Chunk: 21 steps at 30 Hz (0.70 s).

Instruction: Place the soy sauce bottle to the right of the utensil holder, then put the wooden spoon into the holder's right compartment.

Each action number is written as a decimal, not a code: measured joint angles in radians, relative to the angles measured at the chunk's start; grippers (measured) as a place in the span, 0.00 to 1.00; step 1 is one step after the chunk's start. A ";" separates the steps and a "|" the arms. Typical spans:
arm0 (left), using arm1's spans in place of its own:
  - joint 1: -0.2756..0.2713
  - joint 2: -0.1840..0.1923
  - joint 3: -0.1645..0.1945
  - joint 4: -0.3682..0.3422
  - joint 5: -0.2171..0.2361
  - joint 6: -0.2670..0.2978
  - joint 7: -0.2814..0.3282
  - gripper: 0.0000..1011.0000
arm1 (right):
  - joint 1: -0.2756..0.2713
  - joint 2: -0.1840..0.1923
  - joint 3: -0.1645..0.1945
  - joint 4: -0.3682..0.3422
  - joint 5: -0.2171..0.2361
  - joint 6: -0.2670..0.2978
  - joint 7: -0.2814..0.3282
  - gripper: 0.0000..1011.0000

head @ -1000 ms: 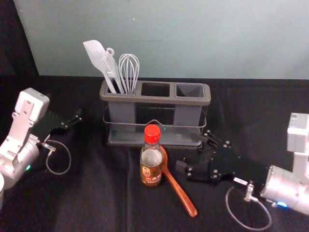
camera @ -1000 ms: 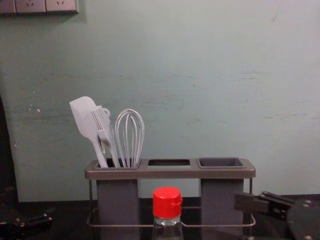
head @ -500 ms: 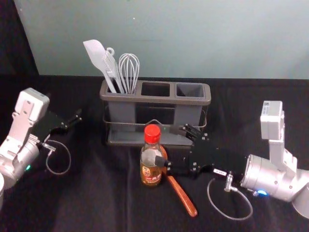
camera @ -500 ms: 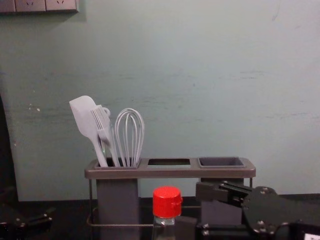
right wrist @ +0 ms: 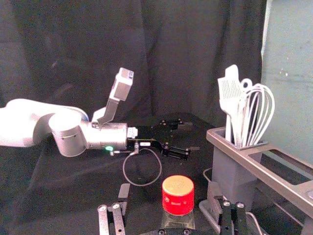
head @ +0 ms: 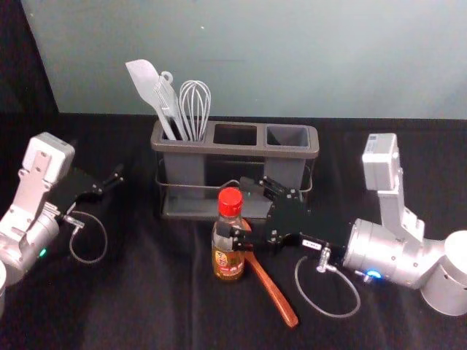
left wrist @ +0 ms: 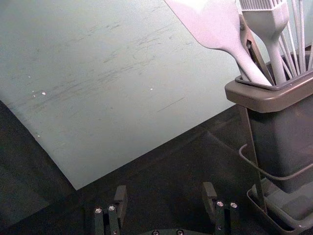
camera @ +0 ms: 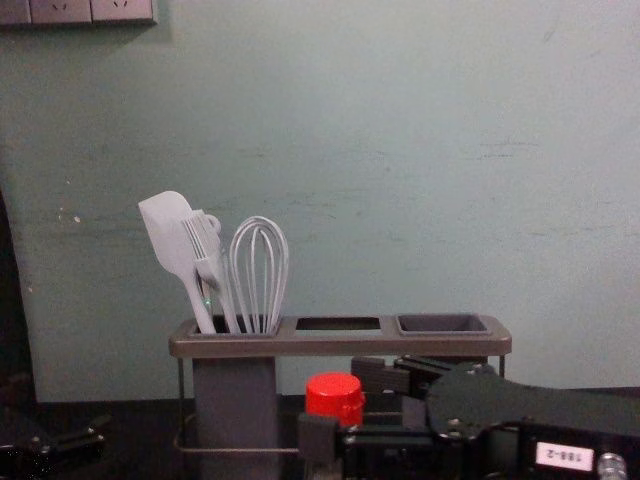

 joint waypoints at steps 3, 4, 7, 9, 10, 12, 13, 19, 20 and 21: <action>0.000 0.000 0.000 0.000 0.000 0.000 0.000 0.99 | 0.013 -0.011 -0.010 0.011 -0.001 0.016 -0.009 0.99; 0.000 0.000 0.000 0.000 0.000 0.000 0.000 0.99 | 0.016 -0.014 -0.012 0.014 -0.002 0.020 -0.011 0.99; 0.000 0.000 0.000 0.000 0.000 0.000 0.000 0.99 | 0.024 -0.021 -0.017 0.018 -0.008 0.034 -0.028 0.99; 0.000 0.000 0.000 0.000 0.000 0.000 0.000 0.99 | 0.028 -0.026 -0.019 0.018 -0.011 0.045 -0.045 0.99; 0.000 0.000 0.000 0.000 0.000 0.000 0.000 0.99 | 0.029 -0.027 -0.019 0.019 -0.013 0.048 -0.049 0.99; 0.000 0.000 0.000 0.000 0.000 0.000 0.000 0.99 | 0.034 -0.032 -0.022 0.019 -0.017 0.059 -0.060 0.99; 0.000 0.000 0.000 0.000 0.000 0.000 0.000 0.99 | 0.036 -0.034 -0.022 0.019 -0.018 0.062 -0.064 0.99; 0.000 0.000 0.000 0.000 0.000 0.000 0.000 0.99 | 0.053 -0.047 -0.032 0.027 -0.028 0.077 -0.073 0.99; 0.000 0.000 0.000 0.000 0.000 0.000 0.000 0.99 | 0.057 -0.050 -0.034 0.030 -0.031 0.081 -0.073 0.99; 0.000 0.000 0.000 0.000 0.000 0.000 0.000 0.99 | 0.060 -0.052 -0.036 0.033 -0.032 0.083 -0.074 0.99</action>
